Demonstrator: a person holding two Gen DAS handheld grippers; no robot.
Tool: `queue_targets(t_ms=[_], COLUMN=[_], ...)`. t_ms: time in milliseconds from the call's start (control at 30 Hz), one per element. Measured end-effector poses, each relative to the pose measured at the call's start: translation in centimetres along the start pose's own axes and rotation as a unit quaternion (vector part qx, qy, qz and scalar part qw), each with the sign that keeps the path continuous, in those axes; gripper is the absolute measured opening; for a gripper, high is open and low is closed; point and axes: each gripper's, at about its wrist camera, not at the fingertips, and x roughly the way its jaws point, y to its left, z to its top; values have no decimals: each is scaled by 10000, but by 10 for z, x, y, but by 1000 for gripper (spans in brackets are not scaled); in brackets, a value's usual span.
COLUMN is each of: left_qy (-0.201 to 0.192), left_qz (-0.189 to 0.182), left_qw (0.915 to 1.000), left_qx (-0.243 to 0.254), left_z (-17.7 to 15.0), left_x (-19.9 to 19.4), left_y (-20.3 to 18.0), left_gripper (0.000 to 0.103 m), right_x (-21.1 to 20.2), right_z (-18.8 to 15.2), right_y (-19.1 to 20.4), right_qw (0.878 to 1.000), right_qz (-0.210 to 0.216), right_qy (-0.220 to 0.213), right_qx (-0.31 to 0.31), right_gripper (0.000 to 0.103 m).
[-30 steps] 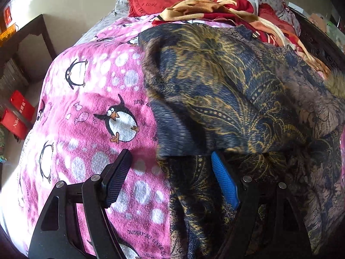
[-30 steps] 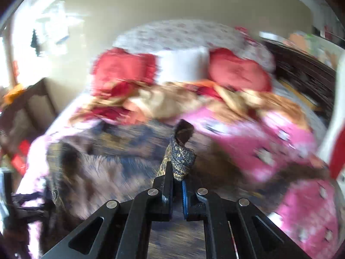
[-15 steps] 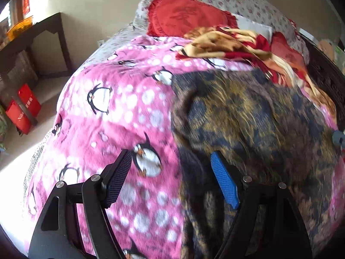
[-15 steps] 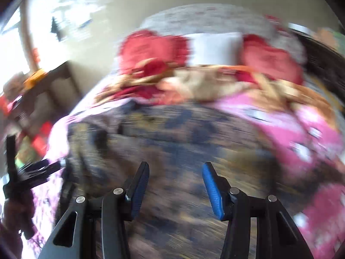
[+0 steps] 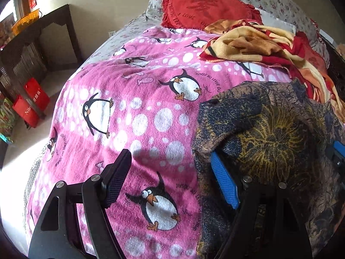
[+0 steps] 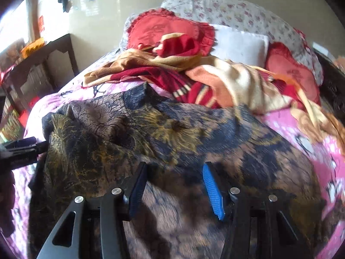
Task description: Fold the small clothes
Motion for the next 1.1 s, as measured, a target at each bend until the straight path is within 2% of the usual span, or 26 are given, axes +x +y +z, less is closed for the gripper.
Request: queue_targets(t_ms=[100,233,367,533,600,667,767,900,967,1100], left_qy=[-162,-363,-216,120,149,142,153,252,269,294], left_qz=[-251,-448,-794,-949,-939,-948,-948,-934,-917,-875], left_qw=[9995,9982,9956,9916,9904,9899,9904,9910,9908,9902], left_qx=[-37,190,443,866,1003,1041,990,928,955,1046], left_z=[-6,-22,-42,-69,-75,-77,-74,-74,-75,-75], left_x=[-22,-51,-60,-58,-60,-62,-60,-54,-52,-49], left_y=[-4,-26,-60,-96,-104,-107,-105,-105,-107,-112], left_gripper=[77,77,77,77,77,77,77,77,77,77], right_x=[-28,-52,-37,-61,-78,-95,-108,-114,-112,-96], right_z=[-18,-52,-81,-85,-89,-95,-107,-124,-128,-123], right_y=[-13,-38,-68,-91,-115,-152,-217,-313,-347,-390], right_qw=[9999,9989,9931,9911,9875,9810,9621,9132,8942,8792], right_qz=[78,-261,-481,-37,-82,-311,-758,-832,-858,-881], right_qy=[-9,48,606,464,266,136,85,32,-11,147], right_qx=[122,390,879,1250,1550,1912,2618,3988,4393,4681], right_gripper=[51,52,54,55,58,63,64,64,64,63])
